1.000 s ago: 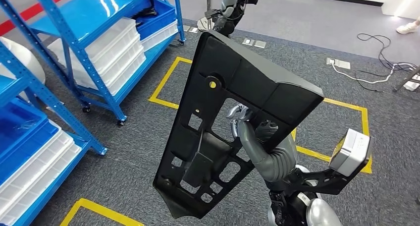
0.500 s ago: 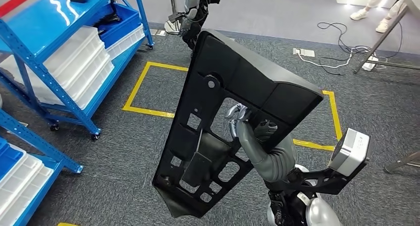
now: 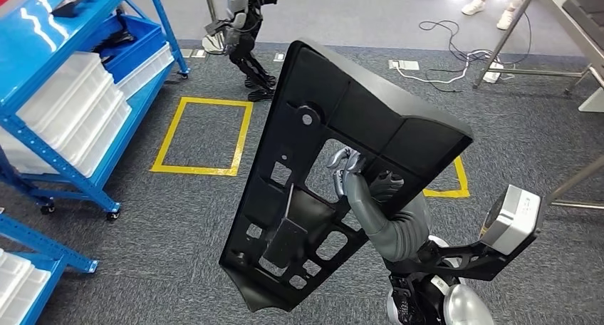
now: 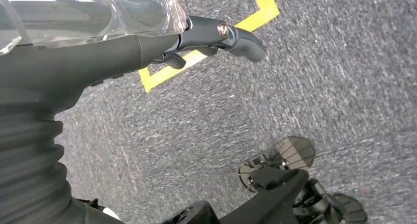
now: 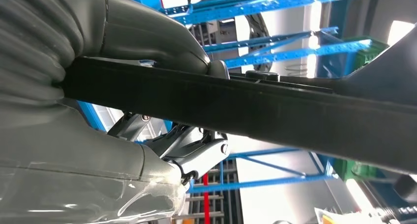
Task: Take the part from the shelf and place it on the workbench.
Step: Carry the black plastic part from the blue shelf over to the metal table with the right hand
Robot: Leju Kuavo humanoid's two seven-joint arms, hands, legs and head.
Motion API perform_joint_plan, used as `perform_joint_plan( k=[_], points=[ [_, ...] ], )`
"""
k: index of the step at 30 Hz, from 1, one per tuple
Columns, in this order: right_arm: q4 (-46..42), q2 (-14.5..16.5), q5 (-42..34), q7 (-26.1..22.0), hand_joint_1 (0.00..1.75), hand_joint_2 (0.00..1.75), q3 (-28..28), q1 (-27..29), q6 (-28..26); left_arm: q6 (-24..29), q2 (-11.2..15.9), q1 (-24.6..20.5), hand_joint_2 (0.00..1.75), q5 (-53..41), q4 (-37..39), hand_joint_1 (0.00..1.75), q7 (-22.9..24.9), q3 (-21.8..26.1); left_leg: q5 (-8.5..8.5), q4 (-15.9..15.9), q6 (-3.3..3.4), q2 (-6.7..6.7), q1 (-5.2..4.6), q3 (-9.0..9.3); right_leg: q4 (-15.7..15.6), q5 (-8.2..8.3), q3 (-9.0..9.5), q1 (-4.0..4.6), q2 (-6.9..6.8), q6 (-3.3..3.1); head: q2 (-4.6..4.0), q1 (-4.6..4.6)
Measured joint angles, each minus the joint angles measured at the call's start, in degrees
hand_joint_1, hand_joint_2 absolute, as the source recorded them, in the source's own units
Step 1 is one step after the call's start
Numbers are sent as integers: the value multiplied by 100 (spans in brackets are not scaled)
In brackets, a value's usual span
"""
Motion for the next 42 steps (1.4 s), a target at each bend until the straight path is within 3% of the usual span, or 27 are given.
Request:
perform_joint_plan(
  k=[1,3,5,6,7,8,9,10,12,14,16,18,21,23,24,25,26,28,30,33,35,37,38,39,40,41,42],
  points=[
    [-5,-1,-1,0,175,175,-1,-2,1,-1,0,-1,175,1,0,0,0,-1,-18,7,-33,17,11,-2,-2,8,-8,-8,54,-35,0,-1],
    [-19,1,-1,-1,175,175,1,-11,4,-1,-1,-7,175,1,0,0,0,-1,-182,227,-97,-126,41,-84,-19,32,-10,-29,158,-104,0,-8],
    [-29,4,-1,-1,175,175,5,-17,8,-1,-2,3,175,2,0,0,0,-2,-540,925,-130,-344,58,-395,-21,46,-13,-40,259,-151,0,-21],
    [-29,6,-1,2,175,175,8,-10,9,-2,-3,15,175,7,0,0,1,-3,-710,1355,-134,-385,59,-604,-20,51,-18,-34,317,-165,0,-27],
    [-28,7,-2,4,175,175,10,-2,10,-2,-3,21,175,10,0,0,0,-4,-815,1698,-136,-403,59,-778,-19,54,-22,-28,379,-172,0,-30],
    [-28,7,-2,9,175,175,11,7,10,-2,-3,20,175,14,0,0,3,-5,-805,1832,-131,-411,58,-858,-18,56,-22,-22,449,-175,0,-31],
    [-28,7,-2,13,175,175,13,13,10,-2,-3,17,175,18,0,0,7,-5,-673,1691,-119,-420,58,-807,-17,58,-16,-19,517,-175,0,-31],
    [-28,7,-2,15,175,175,14,15,10,-2,-2,15,175,16,0,0,10,-6,-464,1338,-102,-455,58,-649,-16,60,-6,-18,586,-172,0,-32],
    [-28,7,-2,17,175,175,15,14,10,-2,-2,24,175,17,0,0,16,-7,-88,469,-53,-687,64,-268,-8,67,-7,-13,714,-151,-1,-32],
    [-29,7,-2,17,175,175,16,18,11,-2,-3,31,175,32,0,0,9,-7,25,71,-19,-866,56,-111,-3,86,-42,-17,813,-97,-1,-31],
    [-31,7,-2,19,175,175,18,31,14,-1,-8,45,175,61,-1,0,-12,-7,42,41,23,-802,49,-101,-16,111,-72,-30,904,-29,0,-31],
    [-36,7,-1,23,175,175,19,41,20,3,-9,59,175,88,-1,0,-35,-7,78,6,86,-693,70,-71,132,6,-147,-25,789,31,0,-16],
    [-41,7,0,30,175,175,34,43,32,7,-4,99,175,101,0,0,-59,-6,89,-10,130,-506,77,-58,1168,-537,-618,-33,436,108,0,17],
    [-41,7,0,34,175,175,54,60,33,4,-4,137,175,102,0,0,-67,-7,80,-8,133,-371,76,-60,1709,-698,-874,-55,383,139,0,18],
    [-41,7,1,35,175,175,60,67,34,2,-5,145,175,102,0,0,-72,-7,74,-8,130,-309,77,-58,1654,-618,-840,-65,369,146,0,18],
    [-41,7,2,36,175,175,63,71,35,2,-6,144,175,102,0,0,-78,-7,67,-8,123,-255,79,-50,1368,-452,-686,-74,338,146,0,19],
    [-41,7,3,37,175,175,63,72,36,3,-7,138,175,102,0,0,-87,-7,56,-7,109,-210,78,-35,922,-255,-441,-76,257,141,-1,19],
    [-43,8,9,34,175,175,64,69,36,10,-8,129,175,101,0,0,-103,-7,26,-2,60,-131,48,-11,190,-33,-48,-41,87,94,-1,17],
    [-46,9,15,31,175,175,66,76,37,18,-7,126,175,100,0,0,-112,-7,4,-3,3,-59,20,3,-4,-28,33,-4,62,23,0,11],
    [-59,9,18,28,175,175,66,88,40,26,-8,112,175,98,0,0,-116,-9,-78,73,-89,-57,48,-9,-27,-1,24,-20,196,-86,0,3],
    [-69,13,20,24,175,175,66,87,42,33,-10,111,175,97,0,0,-117,-9,-394,628,-135,-245,71,-257,-42,21,31,-49,276,-145,0,-15],
    [-72,17,22,23,175,175,66,98,43,34,-12,113,175,101,0,0,-121,-7,-754,1497,-154,-377,72,-673,-39,28,22,-44,374,-172,0,-33],
    [-72,17,23,24,175,175,67,106,43,34,-11,103,175,101,0,0,-117,-5,-809,1762,-154,-396,70,-812,-38,30,22,-37,432,-175,0,-36],
    [-72,17,24,23,175,175,67,112,43,35,-11,92,175,100,0,0,-113,-5,-748,1795,-146,-406,68,-841,-36,31,27,-31,491,-176,0,-37],
    [-72,17,25,22,175,175,67,115,43,35,-11,84,175,97,0,0,-106,-7,-587,1588,-129,-423,67,-755,-36,31,37,-26,556,-176,0,-38],
    [-73,17,25,22,175,175,67,115,43,35,-11,91,175,95,0,0,-99,-9,-360,1186,-101,-483,65,-577,-35,32,48,-22,626,-174,0,-39],
    [-73,17,27,20,175,175,67,115,43,34,-4,103,175,95,0,0,-97,-11,-164,741,-60,-629,64,-380,-35,35,50,-25,689,-167,-1,-39]
  ],
)
